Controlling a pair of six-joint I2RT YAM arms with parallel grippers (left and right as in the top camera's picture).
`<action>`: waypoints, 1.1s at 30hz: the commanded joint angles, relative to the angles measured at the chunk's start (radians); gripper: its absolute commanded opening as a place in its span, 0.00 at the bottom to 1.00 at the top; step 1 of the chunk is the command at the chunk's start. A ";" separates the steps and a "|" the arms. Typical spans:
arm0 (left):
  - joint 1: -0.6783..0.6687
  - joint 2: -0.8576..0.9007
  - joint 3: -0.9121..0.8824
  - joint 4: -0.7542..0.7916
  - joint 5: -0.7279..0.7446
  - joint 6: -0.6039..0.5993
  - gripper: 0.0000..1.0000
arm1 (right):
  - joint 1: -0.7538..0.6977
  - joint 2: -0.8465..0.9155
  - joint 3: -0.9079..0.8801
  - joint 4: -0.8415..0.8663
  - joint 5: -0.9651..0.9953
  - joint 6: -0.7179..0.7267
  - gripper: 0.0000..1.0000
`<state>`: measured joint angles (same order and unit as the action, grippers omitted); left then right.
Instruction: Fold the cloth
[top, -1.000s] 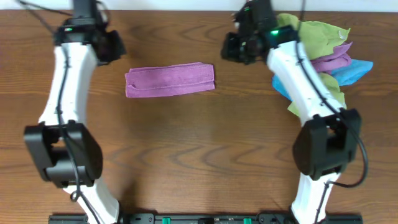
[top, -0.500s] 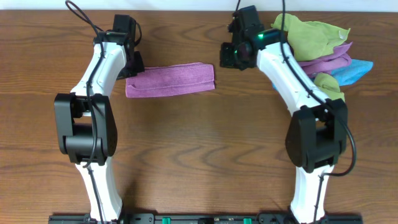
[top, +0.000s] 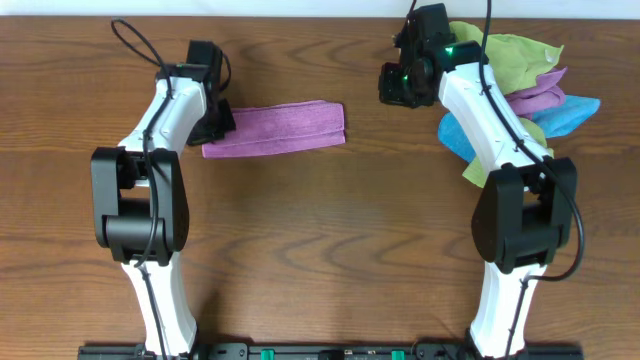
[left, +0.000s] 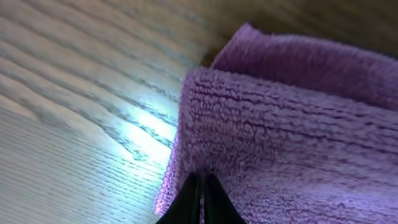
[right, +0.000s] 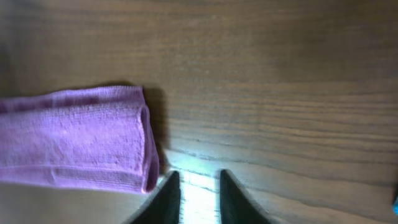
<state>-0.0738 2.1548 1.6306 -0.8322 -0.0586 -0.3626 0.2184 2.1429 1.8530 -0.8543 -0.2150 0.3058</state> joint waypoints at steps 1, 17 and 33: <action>0.002 0.000 -0.032 0.017 0.011 -0.020 0.06 | -0.003 0.003 -0.002 -0.003 -0.074 -0.051 0.64; 0.002 0.000 -0.056 0.042 0.027 -0.027 0.06 | -0.082 0.263 -0.003 0.105 -0.797 -0.131 0.99; 0.002 0.000 -0.056 0.048 0.058 -0.026 0.06 | 0.005 0.361 -0.003 0.166 -0.844 -0.070 0.89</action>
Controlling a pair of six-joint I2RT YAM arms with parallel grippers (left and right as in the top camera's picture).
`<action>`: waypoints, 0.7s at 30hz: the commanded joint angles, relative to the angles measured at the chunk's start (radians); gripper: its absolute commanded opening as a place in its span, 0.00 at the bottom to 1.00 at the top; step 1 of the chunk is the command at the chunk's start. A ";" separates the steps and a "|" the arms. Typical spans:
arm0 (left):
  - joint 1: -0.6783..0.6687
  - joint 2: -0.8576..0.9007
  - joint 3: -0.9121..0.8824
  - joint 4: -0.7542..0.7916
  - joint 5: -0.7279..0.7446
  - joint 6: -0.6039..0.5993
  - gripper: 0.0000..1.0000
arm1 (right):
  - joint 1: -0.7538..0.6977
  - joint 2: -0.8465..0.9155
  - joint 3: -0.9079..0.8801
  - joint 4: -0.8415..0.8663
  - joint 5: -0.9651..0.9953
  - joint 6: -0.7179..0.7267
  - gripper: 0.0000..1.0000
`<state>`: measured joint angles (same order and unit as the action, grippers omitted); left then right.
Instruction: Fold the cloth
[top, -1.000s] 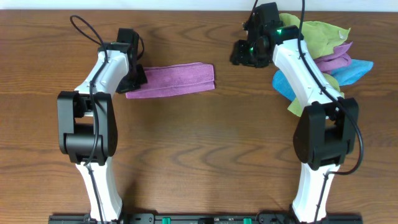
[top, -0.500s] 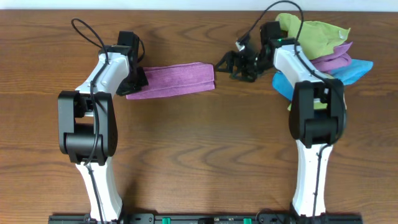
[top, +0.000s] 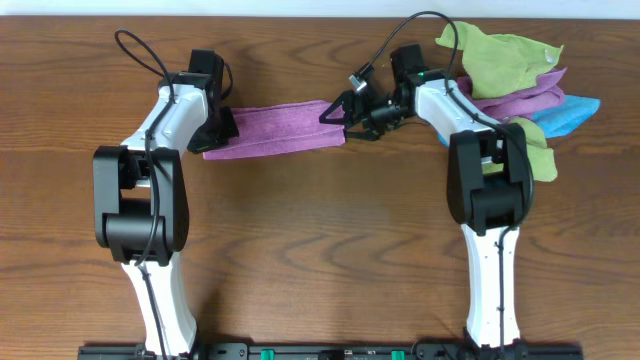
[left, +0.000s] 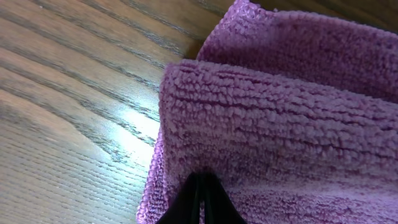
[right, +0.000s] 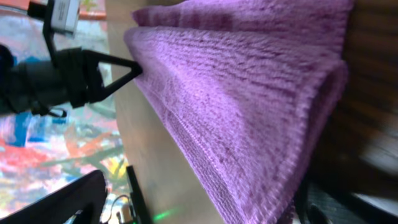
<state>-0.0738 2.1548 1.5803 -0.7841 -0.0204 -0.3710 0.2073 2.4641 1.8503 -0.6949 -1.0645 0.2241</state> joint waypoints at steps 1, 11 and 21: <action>0.002 0.000 -0.005 0.000 0.025 -0.018 0.06 | 0.017 0.040 0.000 0.014 0.005 0.025 0.83; 0.001 -0.002 -0.005 0.000 0.096 -0.018 0.06 | 0.034 0.040 0.014 0.074 0.000 0.121 0.01; 0.002 -0.168 0.064 -0.023 0.122 -0.007 0.06 | -0.021 0.000 0.323 -0.410 0.395 -0.006 0.01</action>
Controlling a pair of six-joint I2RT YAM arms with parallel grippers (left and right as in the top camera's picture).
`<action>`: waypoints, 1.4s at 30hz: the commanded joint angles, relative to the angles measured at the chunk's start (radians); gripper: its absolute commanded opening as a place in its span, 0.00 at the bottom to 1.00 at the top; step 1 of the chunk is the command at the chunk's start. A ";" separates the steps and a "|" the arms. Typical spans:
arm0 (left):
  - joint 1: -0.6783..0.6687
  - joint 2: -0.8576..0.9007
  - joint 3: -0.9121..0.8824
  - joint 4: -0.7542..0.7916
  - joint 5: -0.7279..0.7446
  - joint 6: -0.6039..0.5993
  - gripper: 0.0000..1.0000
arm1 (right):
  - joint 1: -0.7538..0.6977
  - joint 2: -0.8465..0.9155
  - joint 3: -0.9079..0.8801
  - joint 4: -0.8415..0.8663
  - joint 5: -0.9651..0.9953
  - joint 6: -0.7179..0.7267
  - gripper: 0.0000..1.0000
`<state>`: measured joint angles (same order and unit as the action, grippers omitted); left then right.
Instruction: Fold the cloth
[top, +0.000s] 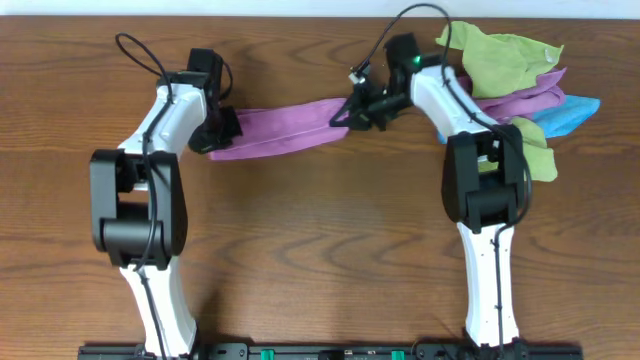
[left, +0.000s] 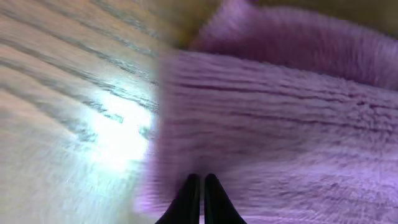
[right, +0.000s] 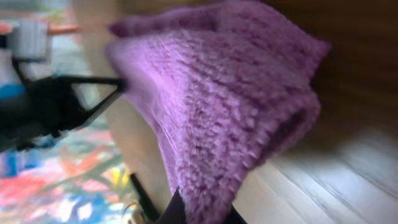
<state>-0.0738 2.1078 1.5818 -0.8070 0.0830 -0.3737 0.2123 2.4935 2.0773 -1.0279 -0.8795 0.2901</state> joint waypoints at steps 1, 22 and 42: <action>0.002 -0.159 0.069 -0.001 0.018 -0.004 0.06 | -0.028 -0.032 0.146 -0.150 0.304 -0.075 0.01; 0.003 -0.599 0.071 -0.125 0.042 0.008 0.06 | 0.322 0.009 0.443 -0.409 1.293 0.000 0.01; 0.003 -0.614 0.071 -0.157 0.076 0.019 0.06 | 0.396 0.144 0.443 -0.422 1.306 -0.034 0.01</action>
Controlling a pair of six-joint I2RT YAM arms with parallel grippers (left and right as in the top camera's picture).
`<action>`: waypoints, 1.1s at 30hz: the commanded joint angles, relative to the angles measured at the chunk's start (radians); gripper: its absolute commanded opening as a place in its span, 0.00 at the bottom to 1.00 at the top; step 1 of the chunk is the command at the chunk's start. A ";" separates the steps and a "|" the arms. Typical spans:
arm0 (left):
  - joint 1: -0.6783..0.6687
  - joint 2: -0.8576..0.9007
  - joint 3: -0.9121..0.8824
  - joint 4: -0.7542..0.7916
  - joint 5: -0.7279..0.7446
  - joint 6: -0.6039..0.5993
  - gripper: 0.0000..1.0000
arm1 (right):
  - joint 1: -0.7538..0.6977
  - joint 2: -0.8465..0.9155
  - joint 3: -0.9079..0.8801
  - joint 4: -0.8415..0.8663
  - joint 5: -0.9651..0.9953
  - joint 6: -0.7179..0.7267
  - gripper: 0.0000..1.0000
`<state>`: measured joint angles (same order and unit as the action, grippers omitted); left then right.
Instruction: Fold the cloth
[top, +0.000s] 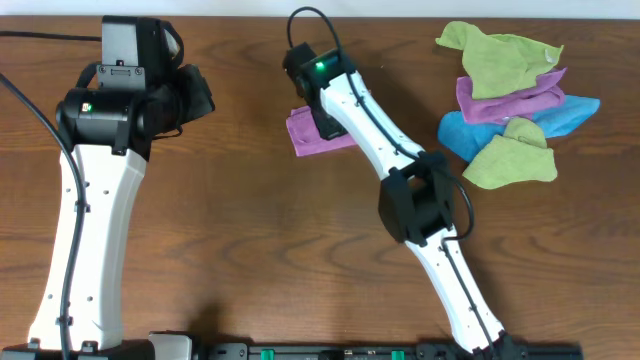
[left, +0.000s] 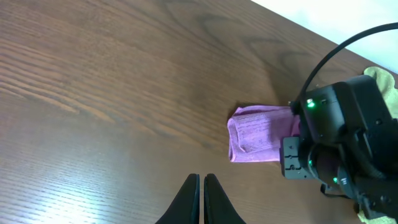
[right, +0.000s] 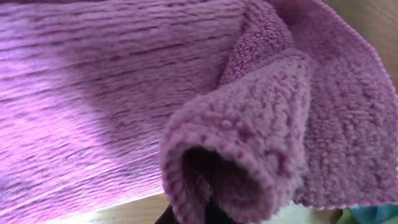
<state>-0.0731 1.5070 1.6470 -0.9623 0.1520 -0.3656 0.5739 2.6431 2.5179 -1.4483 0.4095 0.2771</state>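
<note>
The purple cloth (top: 306, 138) lies at the table's back middle as a short folded packet, also seen in the left wrist view (left: 256, 133). My right gripper (top: 323, 120) rests on its right part and is shut on a rolled fold of the cloth (right: 249, 143), its fingertips (right: 198, 214) nearly hidden under the pile. My left gripper (top: 193, 95) hangs high over the back left, well clear of the cloth, and its jaws (left: 201, 186) are shut on nothing.
A heap of other cloths lies at the back right: green (top: 490, 45), purple (top: 510, 95), blue (top: 560, 115) and another green (top: 510, 160). The right arm (top: 400, 160) slants across the table's middle. Bare wood (top: 250, 250) fills the front.
The left gripper has let go of the cloth and now hangs high at the back left. The right gripper has carried its end leftward, so the stretched strip is now a short folded packet.
First the cloth lay as a long strip, my left gripper shut on its left end and my right gripper off to its right. Then the right gripper was at the right end, then both held the strip. Now only the right holds it, folded short.
</note>
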 joint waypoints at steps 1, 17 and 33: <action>0.003 -0.013 0.005 -0.002 0.007 0.011 0.06 | 0.043 -0.006 0.002 -0.003 0.023 -0.024 0.01; 0.003 -0.086 0.005 0.065 0.026 0.029 0.06 | 0.133 -0.014 0.003 0.022 0.163 -0.024 0.01; 0.003 -0.195 0.005 0.106 0.026 0.041 0.06 | 0.240 -0.016 0.005 0.124 0.326 -0.143 0.01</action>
<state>-0.0731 1.3190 1.6466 -0.8593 0.1768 -0.3447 0.7876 2.6431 2.5179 -1.3334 0.6601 0.1932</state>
